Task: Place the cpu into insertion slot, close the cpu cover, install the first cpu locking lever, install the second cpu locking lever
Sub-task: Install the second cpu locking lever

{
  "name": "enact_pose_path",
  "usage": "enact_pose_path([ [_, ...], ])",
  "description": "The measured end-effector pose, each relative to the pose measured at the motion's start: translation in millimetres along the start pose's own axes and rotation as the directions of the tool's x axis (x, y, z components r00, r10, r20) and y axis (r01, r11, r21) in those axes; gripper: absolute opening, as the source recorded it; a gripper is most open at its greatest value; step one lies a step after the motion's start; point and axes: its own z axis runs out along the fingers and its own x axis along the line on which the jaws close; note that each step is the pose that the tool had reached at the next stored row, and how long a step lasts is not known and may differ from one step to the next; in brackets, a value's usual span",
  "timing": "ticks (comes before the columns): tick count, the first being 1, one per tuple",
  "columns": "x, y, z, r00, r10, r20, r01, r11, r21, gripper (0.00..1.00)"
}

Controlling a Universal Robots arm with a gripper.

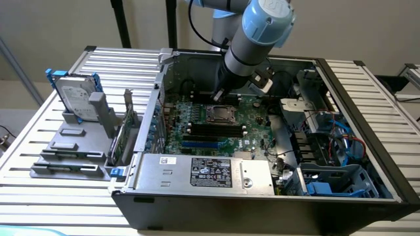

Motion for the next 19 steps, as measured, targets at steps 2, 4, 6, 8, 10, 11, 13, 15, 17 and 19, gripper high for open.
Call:
enact_pose_path([
  [2, 0.0, 0.0, 0.0, 1.0, 0.0, -0.0011, 0.0, 1.0, 0.0008, 0.11],
  [4, -1.5, 0.9, -0.7, 1.0, 0.0, -0.001, 0.0, 1.0, 0.0009, 0.11],
  [6, -6.3, 3.6, -2.8, 1.0, 0.0, -0.0007, 0.0, 1.0, 0.0015, 0.11],
  [8, -11.7, 6.4, -6.7, 1.0, 0.001, 0.0011, -0.001, 1.0, 0.0044, 0.11],
  [10, -16.0, 8.2, -12.0, 1.0, 0.002, 0.0023, -0.002, 1.0, 0.0066, 0.11],
  [11, -18.2, 9.2, -15.0, 1.0, 0.003, 0.0027, -0.003, 1.0, 0.0074, 0.11],
  [13, -22.7, 10.9, -21.2, 1.0, 0.004, 0.0036, -0.004, 1.0, 0.0088, 0.11],
  [15, -27.1, 12.5, -27.7, 1.0, 0.004, 0.0043, -0.004, 0.9999, 0.0102, 0.11],
  [17, -31.5, 14.2, -34.2, 1.0, 0.005, 0.0053, -0.005, 0.9999, 0.0117, 0.11],
  [19, -35.5, 15.7, -40.3, 1.0, 0.006, 0.006, -0.006, 0.9999, 0.0134, 0.11],
])
